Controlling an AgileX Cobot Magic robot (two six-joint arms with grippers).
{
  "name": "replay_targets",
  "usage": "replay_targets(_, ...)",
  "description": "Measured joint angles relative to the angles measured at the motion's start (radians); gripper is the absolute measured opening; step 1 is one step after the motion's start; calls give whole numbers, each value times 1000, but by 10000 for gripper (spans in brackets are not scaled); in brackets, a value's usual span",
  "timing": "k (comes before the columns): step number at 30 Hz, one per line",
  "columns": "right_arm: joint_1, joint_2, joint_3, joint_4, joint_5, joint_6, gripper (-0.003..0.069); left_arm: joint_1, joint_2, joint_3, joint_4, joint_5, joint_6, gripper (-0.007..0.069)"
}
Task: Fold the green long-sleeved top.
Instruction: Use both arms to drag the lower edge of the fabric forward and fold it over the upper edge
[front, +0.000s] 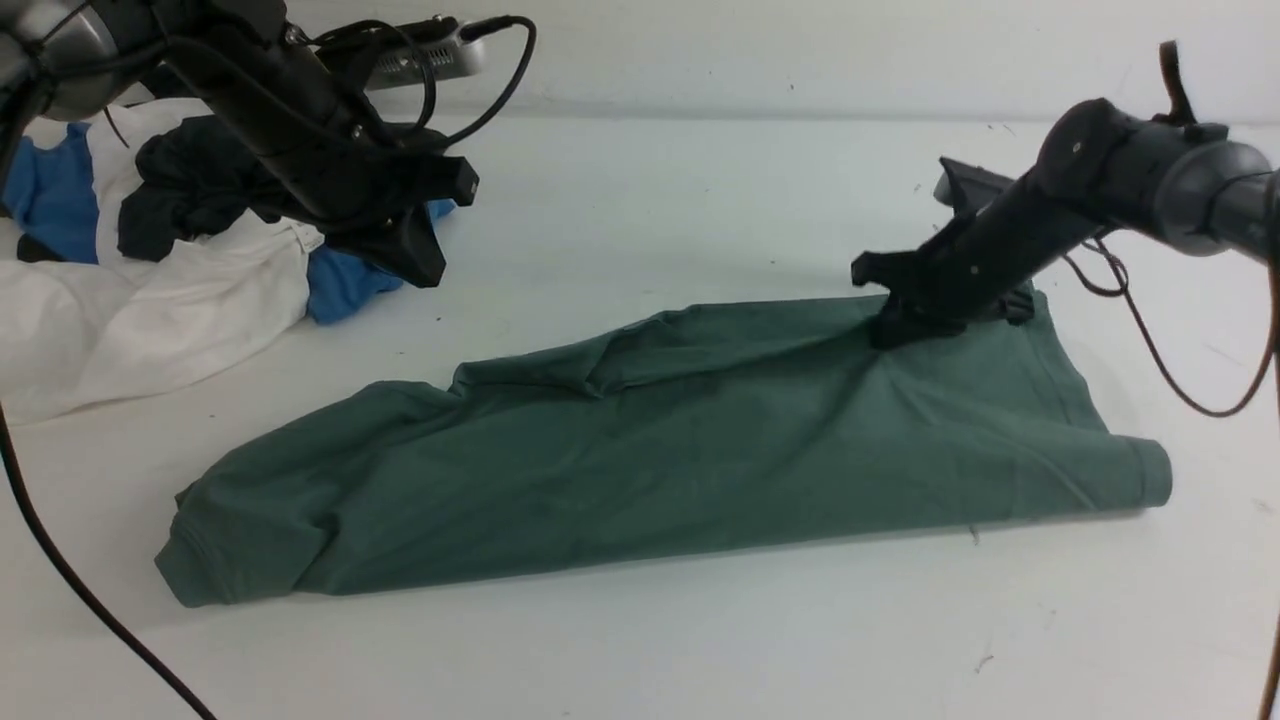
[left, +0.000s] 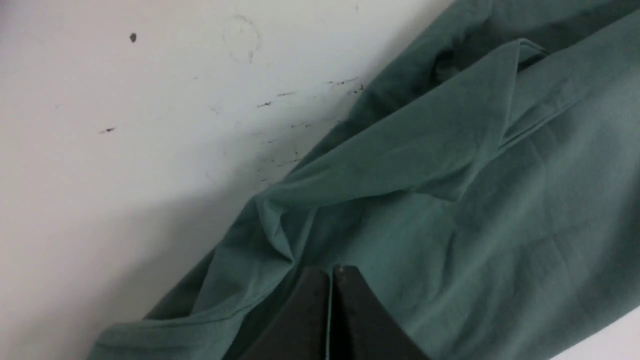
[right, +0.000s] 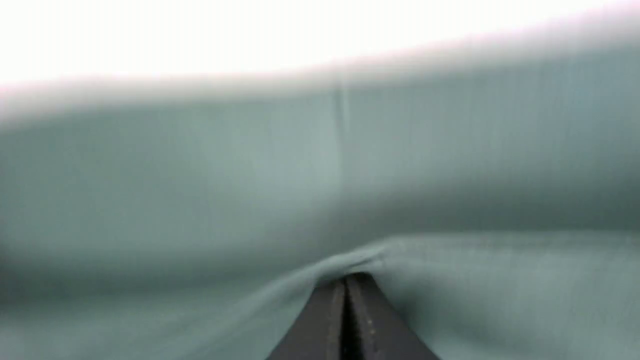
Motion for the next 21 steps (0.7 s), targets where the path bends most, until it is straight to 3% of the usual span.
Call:
replay_targets(4, -9, 6, -104, 3, -41, 0, -14, 1, 1, 0, 2, -1, 0, -4)
replay_targets(12, -51, 6, -385, -102, 331, -8, -14, -26, -107, 100, 1, -7, -18, -4)
replay_targets(18, -59, -14, -417, -166, 361, 23, -14, -188, -139, 307, -4, -4, -29, -4)
replay_targets(21, -59, -14, -401, -157, 366, 26, -14, -253, -59, 309, 1, -4, -30, -4)
